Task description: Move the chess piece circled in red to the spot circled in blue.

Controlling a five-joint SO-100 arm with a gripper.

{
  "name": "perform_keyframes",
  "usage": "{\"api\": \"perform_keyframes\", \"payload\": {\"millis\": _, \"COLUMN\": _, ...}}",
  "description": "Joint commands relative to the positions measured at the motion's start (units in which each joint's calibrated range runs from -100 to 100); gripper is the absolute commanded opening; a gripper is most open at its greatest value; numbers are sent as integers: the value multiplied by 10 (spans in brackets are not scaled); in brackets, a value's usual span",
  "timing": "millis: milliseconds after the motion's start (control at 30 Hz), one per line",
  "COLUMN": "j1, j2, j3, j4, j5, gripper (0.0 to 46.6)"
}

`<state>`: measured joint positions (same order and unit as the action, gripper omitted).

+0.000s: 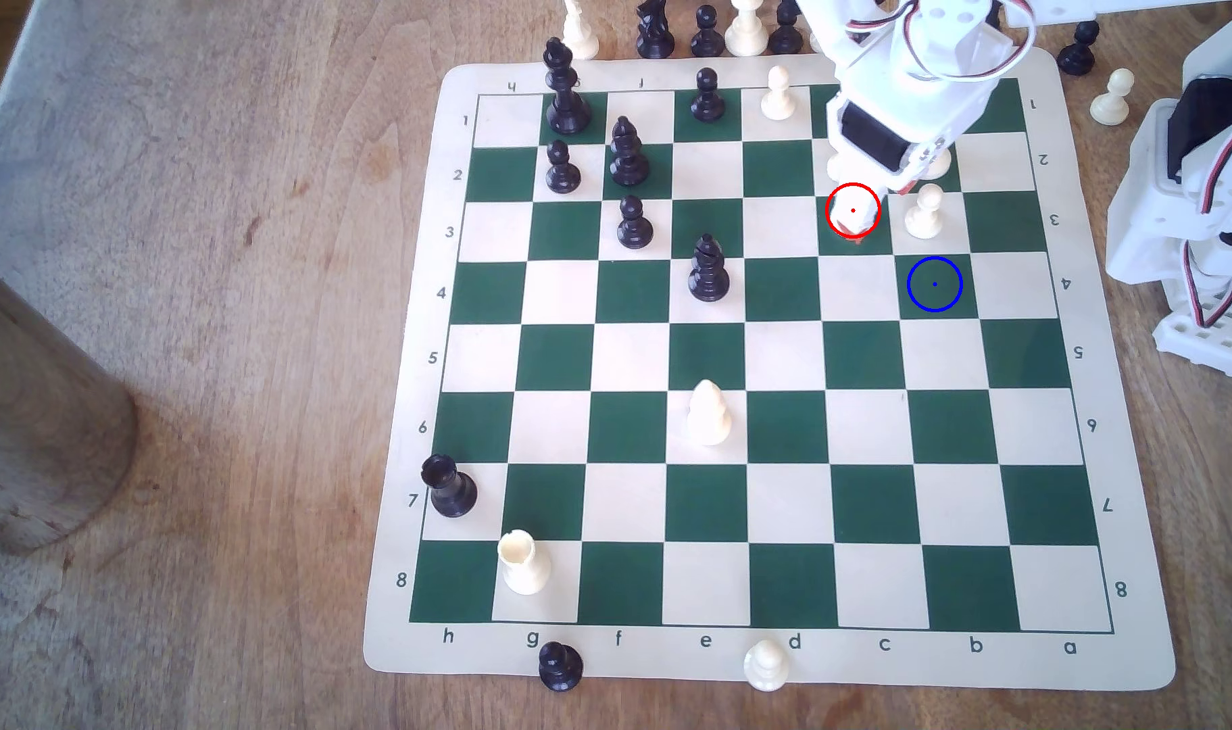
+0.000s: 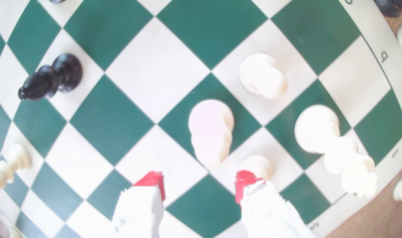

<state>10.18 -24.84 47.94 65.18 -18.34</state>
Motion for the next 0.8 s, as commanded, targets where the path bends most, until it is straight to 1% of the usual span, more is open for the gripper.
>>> {"api": "perform_keyframes", "payload": {"millis": 0, "j1": 3, "j2": 12, "j3": -11, "j4": -19, "j5": 4, "gripper": 158}}
{"api": "perform_keyframes", "payload": {"millis": 133, "j1": 6, "j2": 30, "j3": -7, "j4": -39, "j5": 8, "gripper": 157}}
{"api": "perform_keyframes", "payload": {"millis": 400, "j1": 7, "j2": 8, "j3": -13, "j4": -59, "j5": 8, "gripper": 134}}
{"api": "perform_keyframes", "payload": {"millis": 500, "j1": 7, "j2": 6, "j3": -10, "j4": -67, "j5": 8, "gripper": 134}}
{"api": "perform_keyframes", "payload": {"millis": 767, "j1": 27, "j2": 18, "j3": -1, "j4": -91, "j5": 21, "gripper": 135}}
